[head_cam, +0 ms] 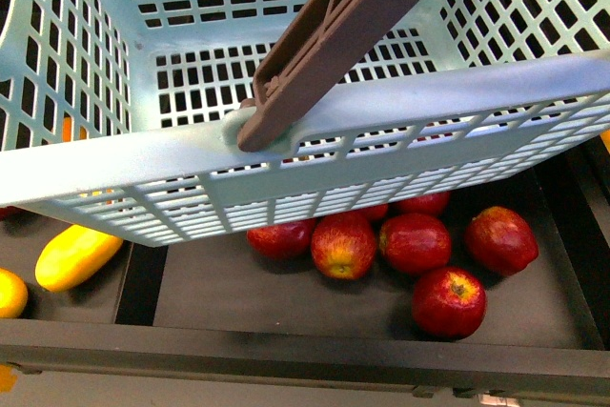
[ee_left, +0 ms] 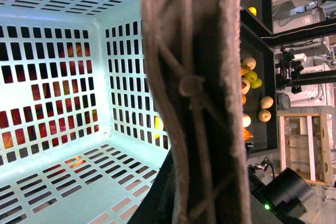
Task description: Pick lemon and mango into basket
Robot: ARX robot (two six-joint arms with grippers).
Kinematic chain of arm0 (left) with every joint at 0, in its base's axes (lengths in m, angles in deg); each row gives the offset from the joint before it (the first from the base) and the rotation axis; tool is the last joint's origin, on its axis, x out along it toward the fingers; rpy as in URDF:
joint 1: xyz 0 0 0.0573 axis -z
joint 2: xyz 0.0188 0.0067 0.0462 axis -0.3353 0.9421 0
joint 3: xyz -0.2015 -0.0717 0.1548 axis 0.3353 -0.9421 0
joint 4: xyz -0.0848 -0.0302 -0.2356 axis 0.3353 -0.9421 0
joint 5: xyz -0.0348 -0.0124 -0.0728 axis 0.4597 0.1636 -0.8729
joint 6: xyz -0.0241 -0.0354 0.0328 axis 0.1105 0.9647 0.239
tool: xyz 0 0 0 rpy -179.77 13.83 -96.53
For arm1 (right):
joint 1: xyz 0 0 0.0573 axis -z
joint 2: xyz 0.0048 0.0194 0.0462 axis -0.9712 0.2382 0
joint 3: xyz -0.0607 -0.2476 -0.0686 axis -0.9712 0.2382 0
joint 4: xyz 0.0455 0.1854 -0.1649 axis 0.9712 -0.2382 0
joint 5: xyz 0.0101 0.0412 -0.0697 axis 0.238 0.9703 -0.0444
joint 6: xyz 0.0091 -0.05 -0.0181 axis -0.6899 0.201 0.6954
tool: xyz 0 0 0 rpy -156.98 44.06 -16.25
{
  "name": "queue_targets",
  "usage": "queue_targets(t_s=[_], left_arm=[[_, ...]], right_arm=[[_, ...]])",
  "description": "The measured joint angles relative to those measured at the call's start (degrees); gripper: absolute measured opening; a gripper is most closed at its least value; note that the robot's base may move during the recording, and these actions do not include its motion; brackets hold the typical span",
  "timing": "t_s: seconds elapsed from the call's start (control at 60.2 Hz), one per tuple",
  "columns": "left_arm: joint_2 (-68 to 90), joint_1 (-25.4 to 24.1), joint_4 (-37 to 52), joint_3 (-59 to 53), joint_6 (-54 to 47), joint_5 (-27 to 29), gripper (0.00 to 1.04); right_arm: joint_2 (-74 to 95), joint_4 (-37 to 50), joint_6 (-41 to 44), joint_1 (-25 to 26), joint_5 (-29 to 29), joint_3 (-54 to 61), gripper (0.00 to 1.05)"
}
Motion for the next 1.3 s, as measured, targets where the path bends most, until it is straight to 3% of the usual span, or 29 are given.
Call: queue_targets(t_s=[0.432,1.296], left_arm=[[0.0,0.0,0.0,0.0,0.02,-0.11,0.05],[0.0,0.0,0.0,0.0,0.0,-0.04,0.05]], right_arm=[[20.22,-4.96,-14.36,-1.57,-2.78,-13.7,0.96],[35.58,-8.72,-21.79,-2.56,-3.26,-31.21,0.96]])
